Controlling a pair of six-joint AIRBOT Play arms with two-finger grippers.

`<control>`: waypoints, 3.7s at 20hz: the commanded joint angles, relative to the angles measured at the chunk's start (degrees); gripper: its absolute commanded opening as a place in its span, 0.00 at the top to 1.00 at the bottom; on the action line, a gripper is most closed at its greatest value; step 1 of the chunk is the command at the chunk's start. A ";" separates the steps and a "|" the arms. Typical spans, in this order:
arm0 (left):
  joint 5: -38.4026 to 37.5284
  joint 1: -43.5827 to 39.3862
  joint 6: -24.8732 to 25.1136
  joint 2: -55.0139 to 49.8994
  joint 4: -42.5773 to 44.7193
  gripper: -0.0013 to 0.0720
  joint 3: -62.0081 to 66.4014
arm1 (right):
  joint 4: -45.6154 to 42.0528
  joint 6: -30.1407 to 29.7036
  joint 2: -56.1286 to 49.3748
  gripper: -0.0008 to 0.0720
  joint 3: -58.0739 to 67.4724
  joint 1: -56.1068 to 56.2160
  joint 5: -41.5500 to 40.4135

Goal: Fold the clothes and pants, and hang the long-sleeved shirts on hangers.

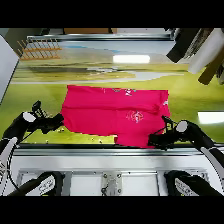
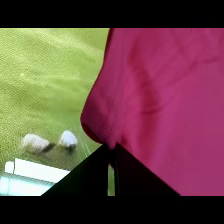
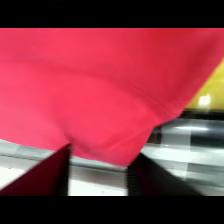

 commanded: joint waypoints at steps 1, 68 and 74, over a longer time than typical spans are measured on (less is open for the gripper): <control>-0.20 -0.02 0.04 0.09 0.07 0.97 0.04 | 0.76 0.17 -0.55 0.79 -0.20 1.86 -2.32; -16.81 -27.96 4.42 -16.72 -2.10 0.97 38.91 | 20.09 -21.77 -41.92 0.35 48.24 -16.04 8.76; -17.75 -29.27 4.42 -19.71 -2.10 0.97 38.93 | 11.10 -17.92 -37.38 0.96 49.24 -17.38 11.54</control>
